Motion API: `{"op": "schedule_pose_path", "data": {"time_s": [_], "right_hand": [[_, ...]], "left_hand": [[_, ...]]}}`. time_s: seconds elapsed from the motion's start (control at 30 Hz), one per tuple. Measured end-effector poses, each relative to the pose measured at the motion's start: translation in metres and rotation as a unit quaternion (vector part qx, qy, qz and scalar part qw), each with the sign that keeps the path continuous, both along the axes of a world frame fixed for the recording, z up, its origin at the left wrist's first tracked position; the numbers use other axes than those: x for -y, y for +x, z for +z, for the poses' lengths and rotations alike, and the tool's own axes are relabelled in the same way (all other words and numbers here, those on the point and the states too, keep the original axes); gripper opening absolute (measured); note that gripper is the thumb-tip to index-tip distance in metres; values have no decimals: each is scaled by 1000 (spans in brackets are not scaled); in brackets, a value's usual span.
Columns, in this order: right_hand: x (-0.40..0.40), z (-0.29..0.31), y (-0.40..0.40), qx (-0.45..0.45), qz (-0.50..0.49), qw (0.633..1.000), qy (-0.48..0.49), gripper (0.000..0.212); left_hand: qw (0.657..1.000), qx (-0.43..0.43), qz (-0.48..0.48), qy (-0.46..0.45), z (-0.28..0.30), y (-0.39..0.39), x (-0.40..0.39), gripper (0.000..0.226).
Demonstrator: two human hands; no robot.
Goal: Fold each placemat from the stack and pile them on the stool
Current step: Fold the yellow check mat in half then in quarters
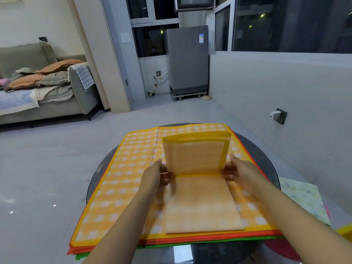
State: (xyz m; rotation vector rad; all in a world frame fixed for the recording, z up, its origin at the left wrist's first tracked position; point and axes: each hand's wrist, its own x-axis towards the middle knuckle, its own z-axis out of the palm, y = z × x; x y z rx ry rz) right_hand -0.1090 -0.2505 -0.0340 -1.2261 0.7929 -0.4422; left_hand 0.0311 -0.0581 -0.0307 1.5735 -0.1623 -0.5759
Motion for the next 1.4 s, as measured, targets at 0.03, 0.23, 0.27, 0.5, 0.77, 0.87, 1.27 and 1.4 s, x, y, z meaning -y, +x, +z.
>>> {"op": "schedule_pose_path", "data": {"time_s": [0.03,0.23,0.27,0.5,0.77,0.87,1.27,1.4], "right_hand": [[0,-1,-3,-10,7,1000,-13,43],[1,-3,-14,-95,45,983,-149,39],[-1,-3,-14,-95,52,980,-168,35],[-11,-1,-16,-147,81,922,-349,27],[-31,-9,-6,-212,174,737,-618,38],[-42,-18,-2,-233,216,725,-611,45],[-49,-36,-6,-339,227,701,-585,56],[-50,-37,-6,-365,210,699,-579,60]], "left_hand": [[1000,15,-3,7,0,-1,-2,42],[980,161,-56,98,-3,-7,-10,33],[973,185,-66,118,-4,-8,-10,31],[924,299,-119,206,-12,-13,-2,17],[747,500,-205,386,-14,-51,12,53],[725,492,-276,395,-24,-55,23,55],[705,482,-258,451,-44,-45,16,59],[722,440,-235,479,-42,-31,1,60]]}}
